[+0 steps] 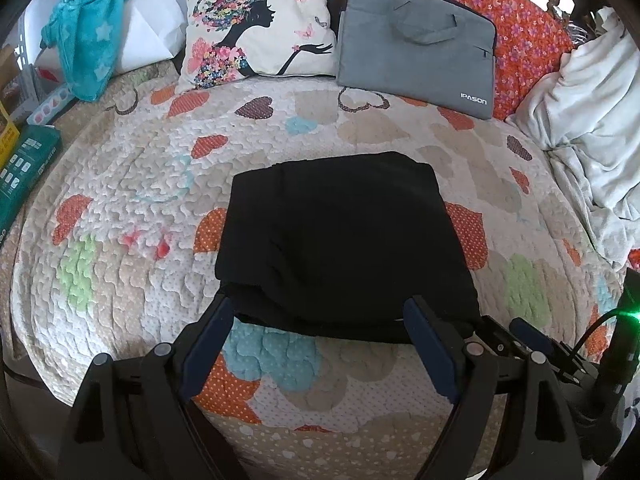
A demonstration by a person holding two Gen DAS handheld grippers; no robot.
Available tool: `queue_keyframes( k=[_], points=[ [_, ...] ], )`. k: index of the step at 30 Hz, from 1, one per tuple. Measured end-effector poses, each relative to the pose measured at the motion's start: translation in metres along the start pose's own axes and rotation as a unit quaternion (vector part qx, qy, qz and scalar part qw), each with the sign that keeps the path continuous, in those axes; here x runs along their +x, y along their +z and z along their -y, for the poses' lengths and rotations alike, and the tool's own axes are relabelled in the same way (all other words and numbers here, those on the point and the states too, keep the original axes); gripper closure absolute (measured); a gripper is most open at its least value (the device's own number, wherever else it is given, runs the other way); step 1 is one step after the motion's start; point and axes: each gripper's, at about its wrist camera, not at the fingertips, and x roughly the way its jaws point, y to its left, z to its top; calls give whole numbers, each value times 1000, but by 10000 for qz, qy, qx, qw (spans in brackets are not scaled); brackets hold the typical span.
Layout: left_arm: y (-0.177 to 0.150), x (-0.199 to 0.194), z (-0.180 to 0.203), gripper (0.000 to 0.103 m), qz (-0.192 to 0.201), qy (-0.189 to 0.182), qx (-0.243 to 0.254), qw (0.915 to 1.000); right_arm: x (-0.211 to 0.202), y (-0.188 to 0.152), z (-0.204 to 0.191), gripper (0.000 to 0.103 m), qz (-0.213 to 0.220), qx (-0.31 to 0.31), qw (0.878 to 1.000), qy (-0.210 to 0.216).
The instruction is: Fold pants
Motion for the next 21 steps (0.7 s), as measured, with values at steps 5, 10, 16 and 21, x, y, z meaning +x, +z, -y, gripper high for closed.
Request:
queue_keyframes(
  k=[5, 10, 16, 21],
  points=[
    [0, 4, -1, 17, -51, -23, -15, 10000, 1, -1, -1, 33, -12, -29, 10000, -35],
    [-1, 9, -5, 17, -122, -50, -74, 9999, 3, 0, -3, 33, -18, -53, 10000, -69],
    [1, 17, -12, 17, -217, -117, -166, 9996, 6, 2, -4, 32, -39, -91, 9999, -119],
    [3, 24, -22, 17, -293, -167, -273, 9991, 8, 9, -5, 32, -61, -104, 9998, -141]
  ],
)
